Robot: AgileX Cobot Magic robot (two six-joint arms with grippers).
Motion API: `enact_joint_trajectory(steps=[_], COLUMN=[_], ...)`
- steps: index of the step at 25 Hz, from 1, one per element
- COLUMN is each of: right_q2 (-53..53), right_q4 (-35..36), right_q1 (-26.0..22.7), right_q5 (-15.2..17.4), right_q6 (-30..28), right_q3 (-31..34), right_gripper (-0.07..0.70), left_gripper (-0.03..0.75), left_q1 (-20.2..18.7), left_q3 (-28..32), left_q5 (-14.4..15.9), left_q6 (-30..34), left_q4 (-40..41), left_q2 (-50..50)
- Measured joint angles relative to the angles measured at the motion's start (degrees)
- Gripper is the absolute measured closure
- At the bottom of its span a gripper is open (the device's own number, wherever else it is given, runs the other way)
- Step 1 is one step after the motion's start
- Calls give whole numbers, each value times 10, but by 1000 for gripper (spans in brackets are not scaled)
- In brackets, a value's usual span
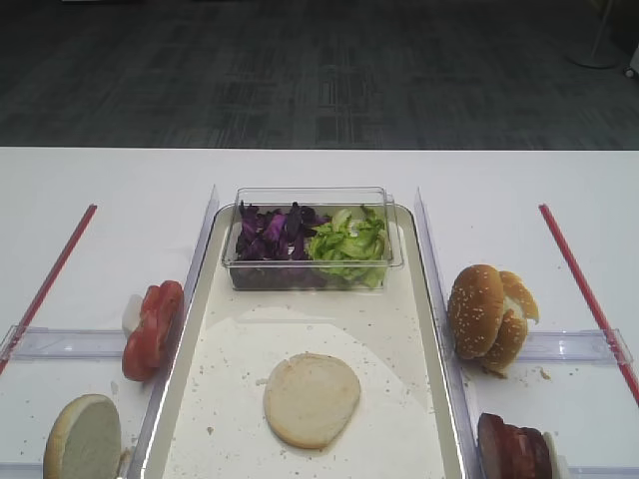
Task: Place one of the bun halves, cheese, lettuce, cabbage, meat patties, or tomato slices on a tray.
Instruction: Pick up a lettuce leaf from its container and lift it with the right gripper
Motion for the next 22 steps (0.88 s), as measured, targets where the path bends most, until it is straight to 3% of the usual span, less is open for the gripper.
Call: enact_joint_trajectory(steps=[22], right_q2=[0], right_q4=[0], right_q1=[0], right_q5=[0], right_q6=[0], right_q3=[0], right_gripper=[-45], left_gripper=[307], left_q1=[0], left_q3=[0], left_q5=[0], left_q6=[0], left_q4=[0], left_q2=[0])
